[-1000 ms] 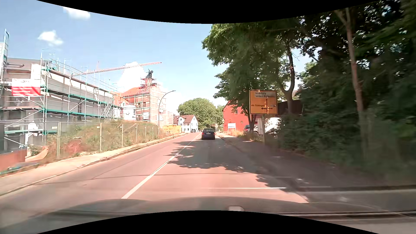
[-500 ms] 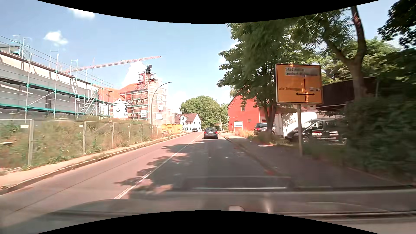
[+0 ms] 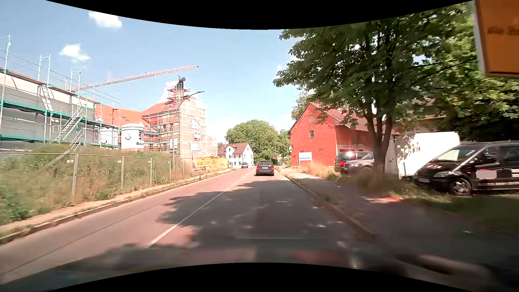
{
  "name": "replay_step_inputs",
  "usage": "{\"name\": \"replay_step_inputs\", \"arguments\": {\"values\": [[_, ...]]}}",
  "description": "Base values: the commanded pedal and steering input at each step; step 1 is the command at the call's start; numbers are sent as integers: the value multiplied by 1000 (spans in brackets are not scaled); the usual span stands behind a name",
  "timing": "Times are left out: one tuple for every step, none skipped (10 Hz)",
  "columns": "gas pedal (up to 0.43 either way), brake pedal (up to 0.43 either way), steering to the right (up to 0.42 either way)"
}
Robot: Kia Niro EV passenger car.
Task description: Follow the waypoints while adhering to traffic rules and regulations
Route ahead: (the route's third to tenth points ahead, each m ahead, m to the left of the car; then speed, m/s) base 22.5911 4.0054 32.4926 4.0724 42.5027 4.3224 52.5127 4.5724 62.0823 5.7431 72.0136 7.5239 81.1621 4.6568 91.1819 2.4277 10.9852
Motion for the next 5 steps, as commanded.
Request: {"name": "replay_step_inputs", "arguments": {"values": [[209,0,-13],[209,0,-13],[189,0,-13],[177,0,-12],[177,0,-10]]}}
